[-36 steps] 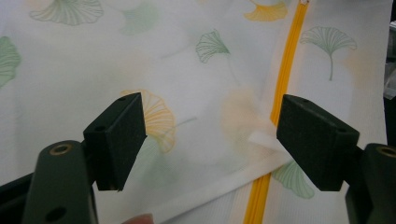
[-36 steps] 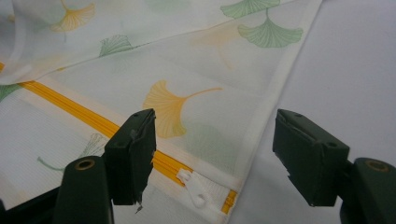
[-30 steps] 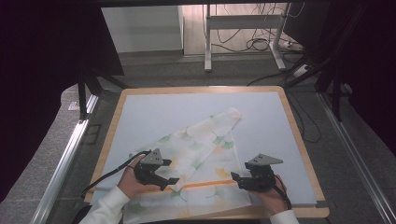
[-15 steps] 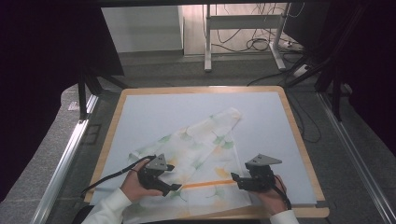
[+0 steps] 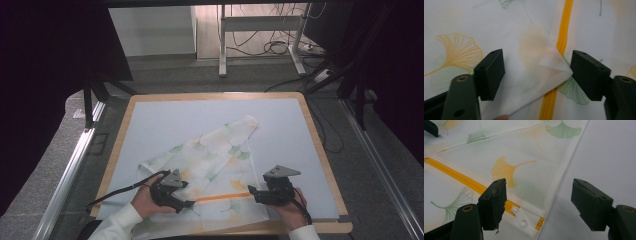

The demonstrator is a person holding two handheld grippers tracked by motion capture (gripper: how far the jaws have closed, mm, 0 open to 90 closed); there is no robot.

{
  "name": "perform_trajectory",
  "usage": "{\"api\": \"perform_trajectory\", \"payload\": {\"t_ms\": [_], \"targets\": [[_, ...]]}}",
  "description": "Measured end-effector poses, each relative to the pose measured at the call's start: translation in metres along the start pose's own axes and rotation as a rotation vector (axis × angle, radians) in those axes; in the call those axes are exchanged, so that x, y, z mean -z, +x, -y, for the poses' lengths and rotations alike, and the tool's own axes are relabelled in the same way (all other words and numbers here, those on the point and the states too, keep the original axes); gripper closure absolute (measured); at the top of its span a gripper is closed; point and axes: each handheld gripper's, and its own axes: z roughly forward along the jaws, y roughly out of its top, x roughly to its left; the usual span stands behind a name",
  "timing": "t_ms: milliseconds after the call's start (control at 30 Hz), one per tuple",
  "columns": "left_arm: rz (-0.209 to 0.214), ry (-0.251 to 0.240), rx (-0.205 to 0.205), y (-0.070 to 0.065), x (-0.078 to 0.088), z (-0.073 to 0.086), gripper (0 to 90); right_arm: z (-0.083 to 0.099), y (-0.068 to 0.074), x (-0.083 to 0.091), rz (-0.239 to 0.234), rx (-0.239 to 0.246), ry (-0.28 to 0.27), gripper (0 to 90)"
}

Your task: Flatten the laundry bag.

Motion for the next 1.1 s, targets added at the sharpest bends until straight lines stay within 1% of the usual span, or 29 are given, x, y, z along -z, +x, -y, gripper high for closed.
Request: {"api": "perform_trajectory", "payload": {"t_ms": [67,133,167,200,267,333,367,400,433,467,500,533,567,767,900,967,1033,1100], "targets": [[-0.024,0.001,-0.006,0.001,0.001,0.0,36.8,0.0,0.0,0.0,0.002,0.0,0.001,28.4],[-0.035,0.001,0.001,0.003,0.002,0.0,41.8,0.0,0.0,0.0,0.003,-0.001,0.002,28.4],[-0.035,0.001,0.001,0.003,0.002,0.0,47.0,0.0,0.0,0.0,0.003,-0.001,0.002,28.4],[-0.041,0.001,0.004,0.003,0.002,0.0,47.0,0.0,0.0,0.0,0.004,-0.001,0.003,28.5],[-0.015,-0.008,0.034,0.009,0.004,0.001,52.9,0.0,0.0,0.0,0.006,0.0,0.005,28.4],[-0.012,-0.013,0.055,0.013,0.005,0.002,61.1,0.0,0.0,0.0,0.006,-0.002,0.005,28.4],[-0.012,-0.013,0.055,0.013,0.005,0.002,64.7,0.0,0.0,0.0,0.006,-0.002,0.005,28.4],[-0.008,-0.016,0.073,0.017,0.005,0.002,67.4,0.0,0.0,-0.001,0.007,0.0,0.007,28.4],[-0.008,-0.016,0.073,0.017,0.005,0.002,69.6,0.0,0.0,-0.001,0.007,0.0,0.007,28.4],[-0.013,-0.017,0.084,0.017,0.005,0.002,69.6,0.0,0.0,-0.001,0.008,0.001,0.007,28.4],[-0.02,-0.016,0.084,0.018,0.005,0.002,76.2,0.0,0.0,-0.001,0.008,0.003,0.01,28.4],[-0.034,-0.014,0.086,0.019,0.005,0.002,78.8,0.0,0.0,-0.002,0.008,0.004,0.011,28.4],[-0.034,-0.014,0.086,0.019,0.005,0.002,80.8,0.0,0.0,-0.002,0.008,0.004,0.011,28.4],[-0.039,-0.017,0.092,0.019,0.005,0.001,83.4,-0.002,0.002,-0.001,0.007,0.01,-0.007,28.6],[-0.045,-0.024,0.084,0.018,0.007,0.0,84.7,-0.003,0.005,0.0,-0.002,0.012,-0.015,29.3],[-0.043,-0.027,0.085,0.018,0.007,0.0,85.5,-0.003,0.006,0.0,0.002,0.014,-0.022,30.5],[-0.044,-0.032,0.088,0.018,0.009,0.0,85.9,-0.004,0.007,0.002,-0.008,-0.001,-0.041,33.5],[-0.046,-0.04,0.088,0.019,0.011,0.0,86.3,-0.005,0.009,0.002,-0.026,0.003,-0.044,36.8]]}}
